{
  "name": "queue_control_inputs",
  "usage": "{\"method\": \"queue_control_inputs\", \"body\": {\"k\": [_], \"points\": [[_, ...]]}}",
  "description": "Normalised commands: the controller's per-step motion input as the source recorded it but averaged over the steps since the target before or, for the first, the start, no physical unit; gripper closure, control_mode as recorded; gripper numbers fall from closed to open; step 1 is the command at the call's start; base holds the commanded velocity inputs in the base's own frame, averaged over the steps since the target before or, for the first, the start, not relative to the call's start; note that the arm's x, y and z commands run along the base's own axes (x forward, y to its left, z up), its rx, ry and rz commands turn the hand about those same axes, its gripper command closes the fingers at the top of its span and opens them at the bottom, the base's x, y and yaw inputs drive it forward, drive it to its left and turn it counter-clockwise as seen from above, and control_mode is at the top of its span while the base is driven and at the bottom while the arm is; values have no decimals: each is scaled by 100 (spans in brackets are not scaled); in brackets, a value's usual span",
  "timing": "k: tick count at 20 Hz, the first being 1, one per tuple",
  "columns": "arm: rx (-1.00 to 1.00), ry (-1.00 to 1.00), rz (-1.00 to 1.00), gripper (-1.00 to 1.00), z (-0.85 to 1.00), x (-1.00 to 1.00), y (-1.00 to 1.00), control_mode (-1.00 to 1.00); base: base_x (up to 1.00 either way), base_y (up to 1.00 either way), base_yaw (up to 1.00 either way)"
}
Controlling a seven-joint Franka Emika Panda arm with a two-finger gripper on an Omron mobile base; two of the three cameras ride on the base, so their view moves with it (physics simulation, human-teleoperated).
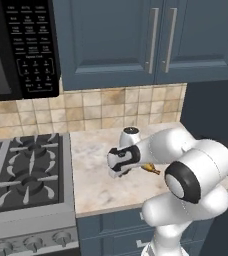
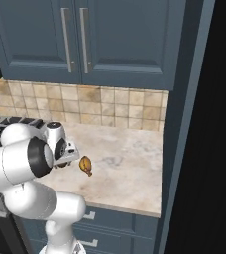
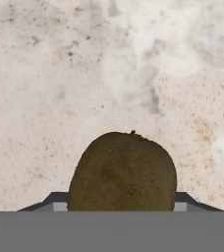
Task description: Open the fridge, remove the kiwi, sweet potato, and chicken drumstick, and place them on any counter.
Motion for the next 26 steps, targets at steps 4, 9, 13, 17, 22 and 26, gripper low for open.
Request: {"method": "queue_control_inputs", "body": {"k": [4,9,13,17,22,26], "points": [[0,0,0,-100,-4,2,0,-100,0,0,0],[0,-5,0,-100,1,-4,0,-100,0,0,0],[0,-21,-2,-100,24,-21,0,-100,0,0,0],[0,-20,0,-100,60,-28,0,-100,0,0,0],[4,-13,-2,-100,84,-38,-1,-100,0,0,0],[10,-2,-13,-100,93,-71,-8,-100,0,0,0]]}}
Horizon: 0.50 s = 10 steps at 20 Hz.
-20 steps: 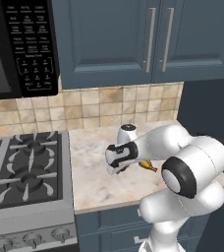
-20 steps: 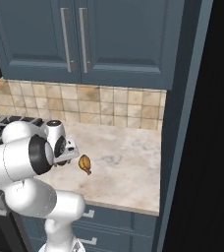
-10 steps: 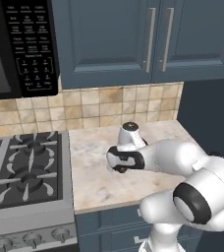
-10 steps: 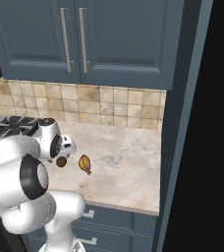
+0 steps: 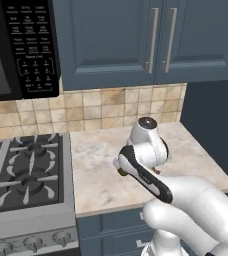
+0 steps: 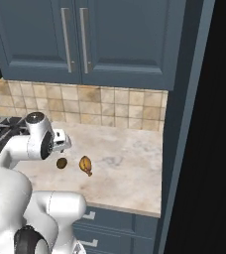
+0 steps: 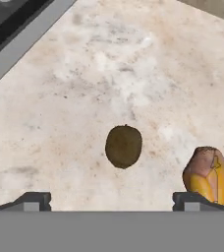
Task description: Open the fridge, remove the kiwi, sweet potato, and chicken drumstick, and place them on any counter.
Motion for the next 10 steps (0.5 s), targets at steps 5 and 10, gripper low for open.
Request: {"method": "queue_control_inputs", "body": {"k": [5,10], "points": [[19,0,-24,-100,100,-79,-27,-100,0,0,0],[16,0,-29,-100,94,-90,-32,-100,0,0,0]]}}
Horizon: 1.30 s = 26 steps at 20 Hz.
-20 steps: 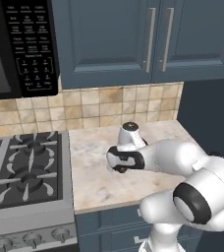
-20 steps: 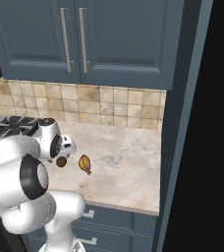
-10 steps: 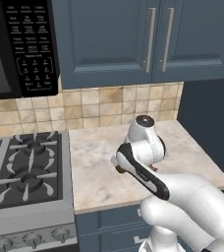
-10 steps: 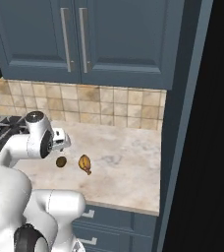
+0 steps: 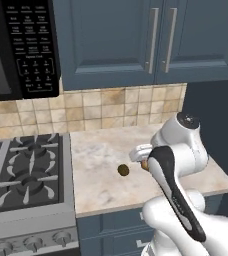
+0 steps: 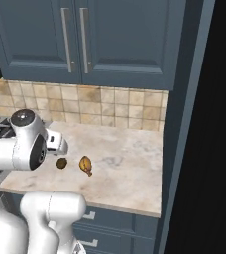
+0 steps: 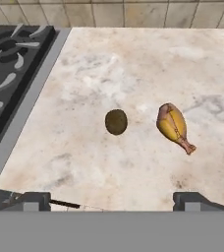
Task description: Open the fridge, remove the kiwi, sweet potato, and chicken drumstick, and place them on any counter.
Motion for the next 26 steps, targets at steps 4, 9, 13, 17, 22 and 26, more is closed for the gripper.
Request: {"method": "queue_control_inputs", "body": {"k": [4,9,13,17,22,26], "points": [[8,1,-30,-100,83,-77,-44,-100,0,0,0],[1,0,-17,-100,92,-52,-40,-100,0,0,0],[0,-4,-9,-100,69,-51,-26,-100,0,0,0],[0,-6,2,-100,18,-18,-1,-100,0,0,0],[0,-1,11,-100,0,-33,0,-100,0,0,0],[0,-1,5,-100,9,-39,0,-100,0,0,0]]}}
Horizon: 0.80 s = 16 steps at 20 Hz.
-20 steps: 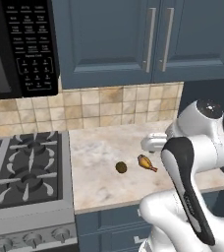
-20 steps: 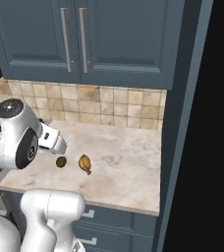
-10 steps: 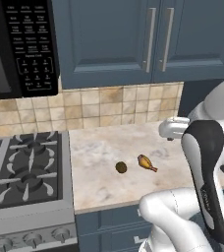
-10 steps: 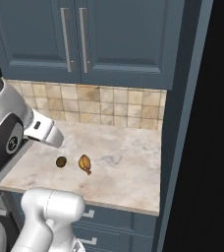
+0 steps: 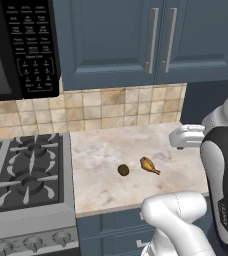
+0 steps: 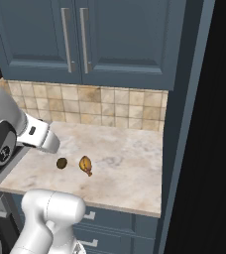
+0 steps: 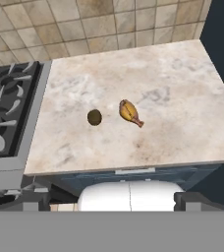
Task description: Open the fridge, remove the kiwi, sweet potato, and chicken drumstick, and place them on any counter.
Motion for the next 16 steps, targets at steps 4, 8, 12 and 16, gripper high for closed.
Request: {"method": "queue_control_inputs", "body": {"k": [4,8,12,16], "points": [[0,0,0,-100,0,-22,0,-100,0,0,0],[0,0,0,-100,0,0,0,-100,0,0,0],[0,0,0,-100,0,0,0,-100,0,0,0],[0,0,0,-100,0,0,0,100,-9,5,0]]}}
